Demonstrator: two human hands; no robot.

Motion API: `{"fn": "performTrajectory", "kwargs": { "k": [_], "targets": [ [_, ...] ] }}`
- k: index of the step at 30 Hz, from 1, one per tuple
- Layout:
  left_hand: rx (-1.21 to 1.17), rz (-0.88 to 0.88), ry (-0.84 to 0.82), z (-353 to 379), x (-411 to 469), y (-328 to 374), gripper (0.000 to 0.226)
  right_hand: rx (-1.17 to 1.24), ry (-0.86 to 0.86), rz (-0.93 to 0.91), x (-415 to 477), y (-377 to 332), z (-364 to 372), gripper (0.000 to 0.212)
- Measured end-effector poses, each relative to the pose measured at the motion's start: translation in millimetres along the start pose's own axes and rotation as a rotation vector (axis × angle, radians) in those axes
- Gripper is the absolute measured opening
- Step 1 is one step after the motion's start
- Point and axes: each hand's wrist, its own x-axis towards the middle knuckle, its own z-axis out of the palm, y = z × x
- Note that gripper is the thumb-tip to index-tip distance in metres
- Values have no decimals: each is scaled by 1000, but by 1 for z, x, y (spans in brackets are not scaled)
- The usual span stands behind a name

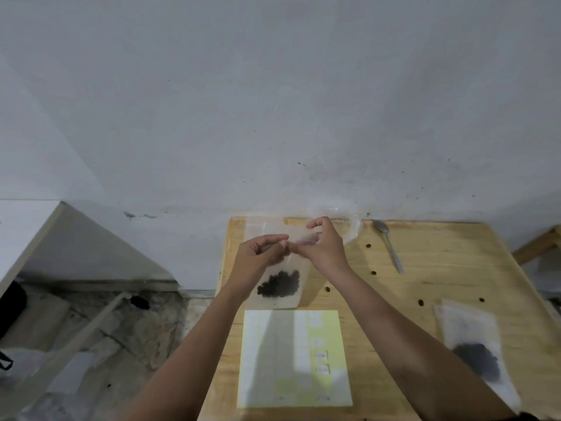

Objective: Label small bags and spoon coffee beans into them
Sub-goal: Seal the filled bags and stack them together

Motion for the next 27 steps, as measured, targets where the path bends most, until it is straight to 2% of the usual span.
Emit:
{"fn": "performTrajectory", "kwargs": {
  "k": [6,9,13,17,19,22,27],
  "targets": [
    [-38,-19,110,16,22,-1,19,-32,-28,-48,20,0,-8,58],
    [2,-11,197,17,38,3,15,46,-41,-115,33,0,-6,52],
    [-22,-11,310,1,62,9,17,113,-90,-135,46,12,5,56],
    [-68,-43,292,-20,84,5,23,100,-206,-37,63,30,20,34],
    [30,-68,306,-29,96,-4,31,130,-180,22,73,36,27,29],
    [335,-137,373,-39,104,-20,50,119,-121,85,84,43,36,28],
    [539,-161,333,-43,100,-51,70,-14,-43,56,88,61,49,26]
  ]
}}
